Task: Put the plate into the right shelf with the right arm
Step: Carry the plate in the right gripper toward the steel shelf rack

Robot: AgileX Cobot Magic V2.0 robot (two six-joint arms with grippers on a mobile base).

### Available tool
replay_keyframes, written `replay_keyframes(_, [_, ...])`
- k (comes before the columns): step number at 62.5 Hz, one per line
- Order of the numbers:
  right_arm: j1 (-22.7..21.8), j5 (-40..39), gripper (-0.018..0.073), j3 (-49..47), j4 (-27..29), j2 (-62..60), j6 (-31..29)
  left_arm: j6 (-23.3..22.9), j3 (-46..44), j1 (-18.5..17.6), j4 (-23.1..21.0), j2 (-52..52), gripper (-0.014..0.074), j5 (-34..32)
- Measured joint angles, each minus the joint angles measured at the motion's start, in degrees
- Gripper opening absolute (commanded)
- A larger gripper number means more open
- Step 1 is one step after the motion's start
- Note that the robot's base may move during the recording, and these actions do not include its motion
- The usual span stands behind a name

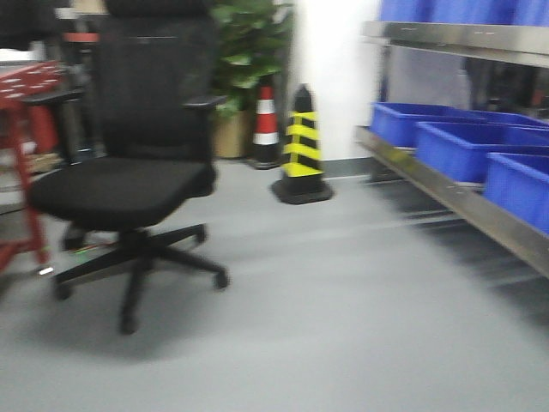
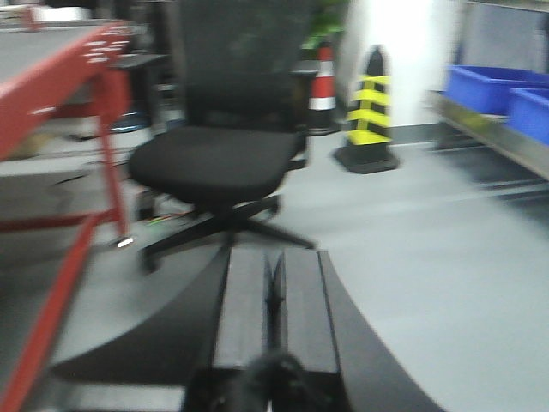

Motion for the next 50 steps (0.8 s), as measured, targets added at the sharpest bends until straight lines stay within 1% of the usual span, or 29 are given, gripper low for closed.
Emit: replay_keyframes(50, [0.00,0.00,0.0029,0.00,0.00,0.00,0.00,0.00,0.00,0.00,0.00,0.00,-0.0047,0.00])
